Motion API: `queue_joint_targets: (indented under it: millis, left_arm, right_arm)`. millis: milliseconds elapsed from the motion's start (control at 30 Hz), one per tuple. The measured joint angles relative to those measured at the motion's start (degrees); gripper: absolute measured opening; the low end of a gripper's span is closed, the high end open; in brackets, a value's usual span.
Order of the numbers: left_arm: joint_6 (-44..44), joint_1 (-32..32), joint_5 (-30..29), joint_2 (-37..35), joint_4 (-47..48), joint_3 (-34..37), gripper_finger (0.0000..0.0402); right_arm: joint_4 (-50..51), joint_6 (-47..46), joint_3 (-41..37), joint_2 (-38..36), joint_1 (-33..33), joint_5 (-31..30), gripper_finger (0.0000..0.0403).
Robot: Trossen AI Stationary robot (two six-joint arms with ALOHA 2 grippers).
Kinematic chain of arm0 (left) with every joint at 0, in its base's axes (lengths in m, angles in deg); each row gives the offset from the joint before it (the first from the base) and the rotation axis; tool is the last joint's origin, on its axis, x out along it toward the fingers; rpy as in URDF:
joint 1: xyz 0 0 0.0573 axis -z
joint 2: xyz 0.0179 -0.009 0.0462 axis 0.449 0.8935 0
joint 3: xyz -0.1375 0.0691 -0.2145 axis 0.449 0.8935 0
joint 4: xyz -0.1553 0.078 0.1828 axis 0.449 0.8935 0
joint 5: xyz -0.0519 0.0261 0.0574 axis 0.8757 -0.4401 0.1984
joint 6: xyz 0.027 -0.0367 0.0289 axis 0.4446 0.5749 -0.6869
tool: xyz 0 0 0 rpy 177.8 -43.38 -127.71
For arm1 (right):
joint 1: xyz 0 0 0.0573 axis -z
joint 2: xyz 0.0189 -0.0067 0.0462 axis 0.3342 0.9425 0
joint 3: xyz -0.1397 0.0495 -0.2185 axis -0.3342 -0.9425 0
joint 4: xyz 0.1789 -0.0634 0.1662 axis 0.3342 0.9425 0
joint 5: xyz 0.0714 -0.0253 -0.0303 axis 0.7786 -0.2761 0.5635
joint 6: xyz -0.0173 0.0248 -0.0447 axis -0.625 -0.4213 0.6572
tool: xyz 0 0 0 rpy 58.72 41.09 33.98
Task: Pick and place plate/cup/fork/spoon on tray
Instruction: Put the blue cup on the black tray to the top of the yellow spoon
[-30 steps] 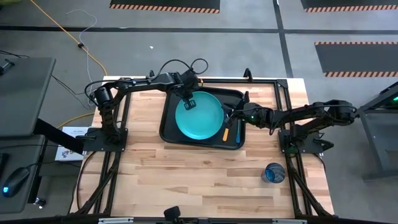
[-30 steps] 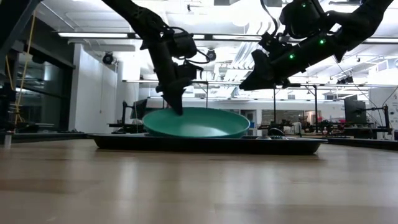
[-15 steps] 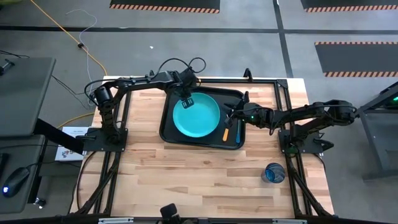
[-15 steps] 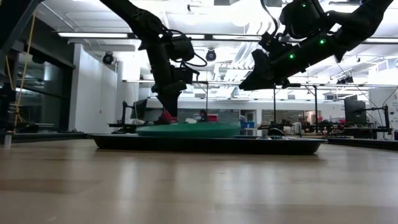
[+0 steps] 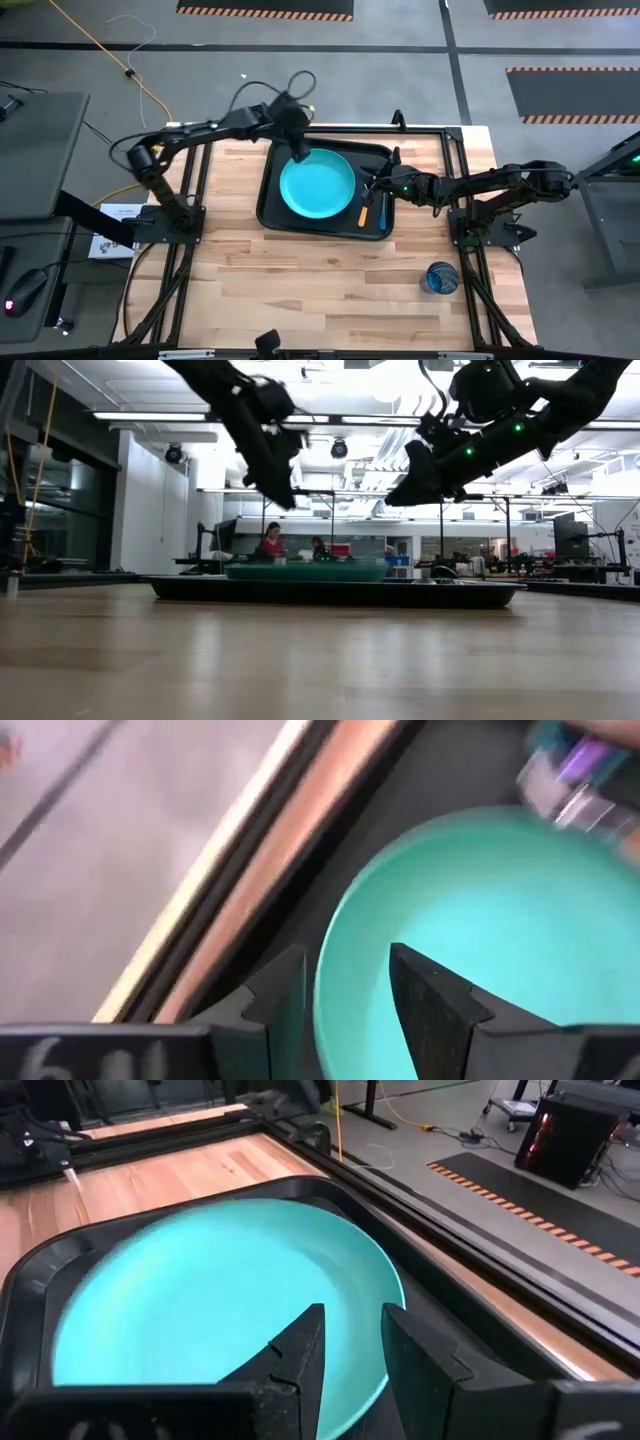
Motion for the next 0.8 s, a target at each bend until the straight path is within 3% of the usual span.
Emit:
queue_joint_targets:
  millis: [133,300,467,633,700,800]
  left_arm:
    - [1.17,0.33,8.15,-8.33,-17.60,11.77,0.0131]
    - [4.97,2.05,16.12,-18.53,-47.91,33.24,0.0131]
    - [7.61,5.54,17.94,-25.97,-72.06,48.55,0.0131]
    - [7.66,8.37,18.01,-32.41,-75.50,52.33,0.0131]
    - [7.57,9.42,18.01,-34.40,-74.63,52.29,0.0131]
    - [6.23,10.65,18.02,-36.49,-73.04,52.29,0.0131]
  right_arm:
    - [1.47,-1.11,0.00,0.02,0.00,0.02,0.0094]
    - [1.69,-1.11,0.00,0.00,0.00,0.02,0.0094]
    - [-4.05,-0.57,0.12,-0.01,0.00,3.17,0.0094]
    - [-0.55,2.53,5.81,-2.12,-1.13,17.25,0.0094]
    - [9.06,2.63,10.23,-3.54,-3.23,21.33,0.0095]
    - [29.51,1.52,19.99,-4.54,-8.40,20.98,0.0105]
